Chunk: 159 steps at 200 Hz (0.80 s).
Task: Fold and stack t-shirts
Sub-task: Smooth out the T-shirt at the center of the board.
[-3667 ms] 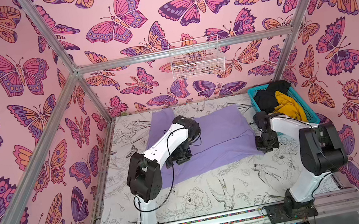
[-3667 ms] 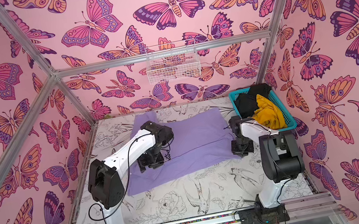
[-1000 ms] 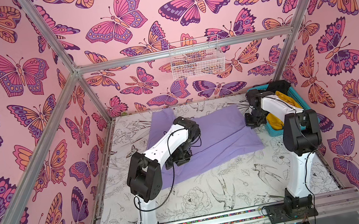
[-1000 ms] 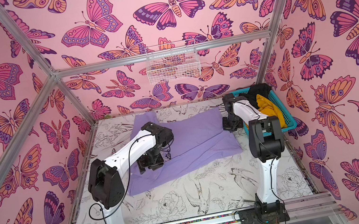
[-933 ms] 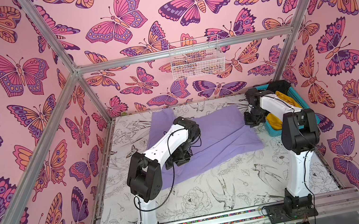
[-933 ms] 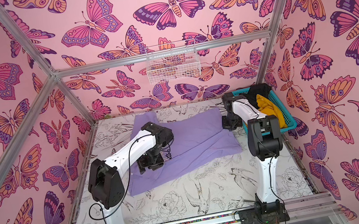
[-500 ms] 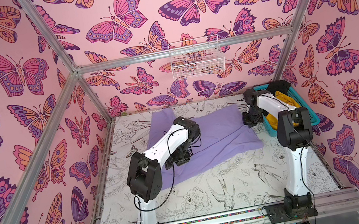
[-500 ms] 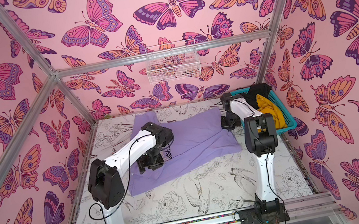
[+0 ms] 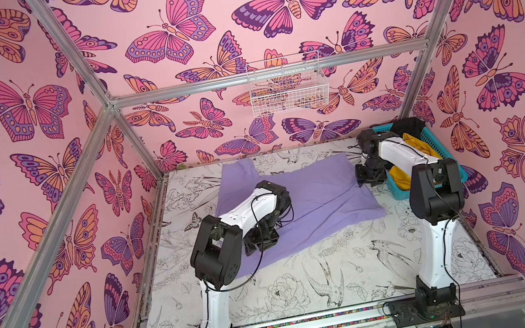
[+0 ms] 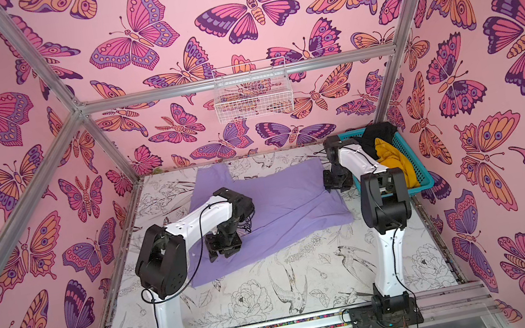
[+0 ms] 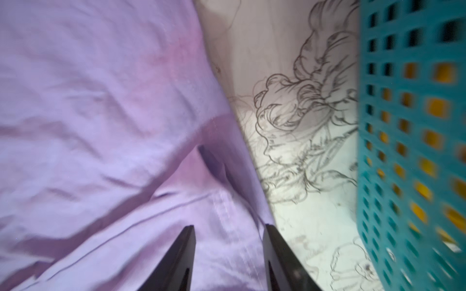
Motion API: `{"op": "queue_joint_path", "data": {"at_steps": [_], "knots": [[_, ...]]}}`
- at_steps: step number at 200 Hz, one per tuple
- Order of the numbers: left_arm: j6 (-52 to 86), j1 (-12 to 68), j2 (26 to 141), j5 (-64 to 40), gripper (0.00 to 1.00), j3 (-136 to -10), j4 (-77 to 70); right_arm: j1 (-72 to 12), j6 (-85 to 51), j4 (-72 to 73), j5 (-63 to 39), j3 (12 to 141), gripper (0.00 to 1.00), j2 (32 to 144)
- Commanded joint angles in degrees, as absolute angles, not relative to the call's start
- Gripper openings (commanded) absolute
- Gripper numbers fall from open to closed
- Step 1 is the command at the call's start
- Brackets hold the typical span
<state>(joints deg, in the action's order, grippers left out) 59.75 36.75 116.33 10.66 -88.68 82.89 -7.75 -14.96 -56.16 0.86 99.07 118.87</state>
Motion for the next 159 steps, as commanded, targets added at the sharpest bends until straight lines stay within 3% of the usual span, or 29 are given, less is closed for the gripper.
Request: {"op": "queue_joint_path", "data": {"at_steps": [1, 78, 159], "knots": [[57.4, 36.6, 118.6, 6.2, 0.55, -85.6, 79.1, -9.0, -15.4, -57.3, 1.8, 97.3, 0.49, 112.6], [53.6, 36.0, 124.6, 5.3, 0.54, -87.7, 74.4, -10.0, -17.0, -57.4, 3.0, 86.1, 0.49, 98.8], [51.9, 35.5, 123.5, 11.6, 0.52, -92.4, 77.0, -10.1, -17.8, -56.7, 2.9, 83.1, 0.48, 96.5]]}}
